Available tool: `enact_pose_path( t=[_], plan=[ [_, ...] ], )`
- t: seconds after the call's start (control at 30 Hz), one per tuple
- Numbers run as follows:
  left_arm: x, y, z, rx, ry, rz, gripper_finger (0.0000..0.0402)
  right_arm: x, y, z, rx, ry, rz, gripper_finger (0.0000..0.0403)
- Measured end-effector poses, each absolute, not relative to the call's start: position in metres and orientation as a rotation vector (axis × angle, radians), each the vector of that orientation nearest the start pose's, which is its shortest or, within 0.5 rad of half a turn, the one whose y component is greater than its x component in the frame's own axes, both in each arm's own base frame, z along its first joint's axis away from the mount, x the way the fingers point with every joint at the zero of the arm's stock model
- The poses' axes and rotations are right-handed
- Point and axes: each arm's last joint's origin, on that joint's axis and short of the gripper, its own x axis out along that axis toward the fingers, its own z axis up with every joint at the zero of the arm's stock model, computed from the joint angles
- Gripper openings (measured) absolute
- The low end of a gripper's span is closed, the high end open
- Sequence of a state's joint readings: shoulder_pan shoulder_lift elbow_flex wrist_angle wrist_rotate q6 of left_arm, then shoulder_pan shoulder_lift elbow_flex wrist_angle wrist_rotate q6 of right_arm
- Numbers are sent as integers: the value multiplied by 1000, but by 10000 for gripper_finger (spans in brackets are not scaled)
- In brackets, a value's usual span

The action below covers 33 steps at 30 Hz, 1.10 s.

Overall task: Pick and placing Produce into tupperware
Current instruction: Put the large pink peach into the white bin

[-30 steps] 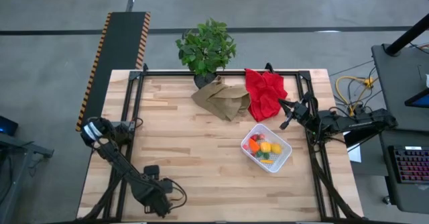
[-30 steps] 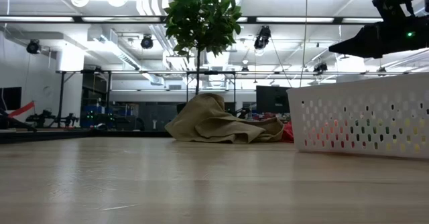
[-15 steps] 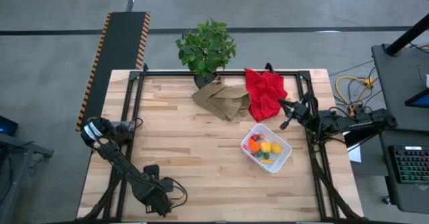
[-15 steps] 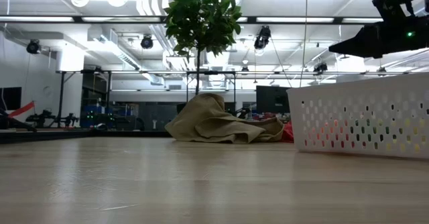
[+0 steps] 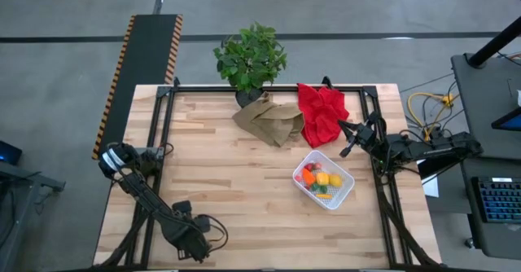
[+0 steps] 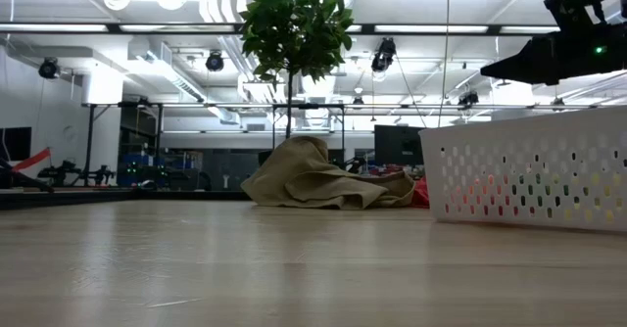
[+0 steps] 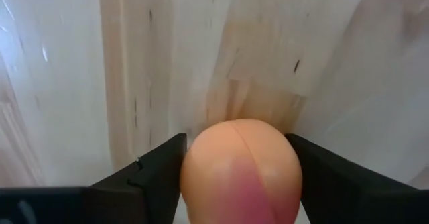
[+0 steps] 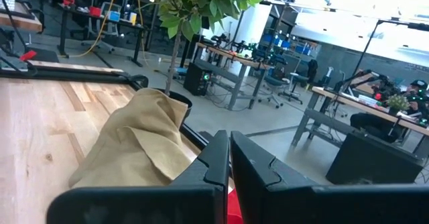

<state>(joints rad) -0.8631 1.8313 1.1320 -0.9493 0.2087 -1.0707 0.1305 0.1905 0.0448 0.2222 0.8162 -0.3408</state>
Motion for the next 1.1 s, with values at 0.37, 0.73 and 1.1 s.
enact_pose_path(
  t=[0.37, 0.73, 1.1],
  plan=[
    [195, -237, 151, -207, 1780, 115, 212, 101, -8, 184, -292, 48, -689, 9],
    [234, -199, 153, -87, 1664, 92, 214, 101, -8, 185, -297, 45, -691, 9],
    [263, -184, 171, -28, 1492, 50, 214, 101, -8, 185, -302, 46, -691, 9]
  ],
)
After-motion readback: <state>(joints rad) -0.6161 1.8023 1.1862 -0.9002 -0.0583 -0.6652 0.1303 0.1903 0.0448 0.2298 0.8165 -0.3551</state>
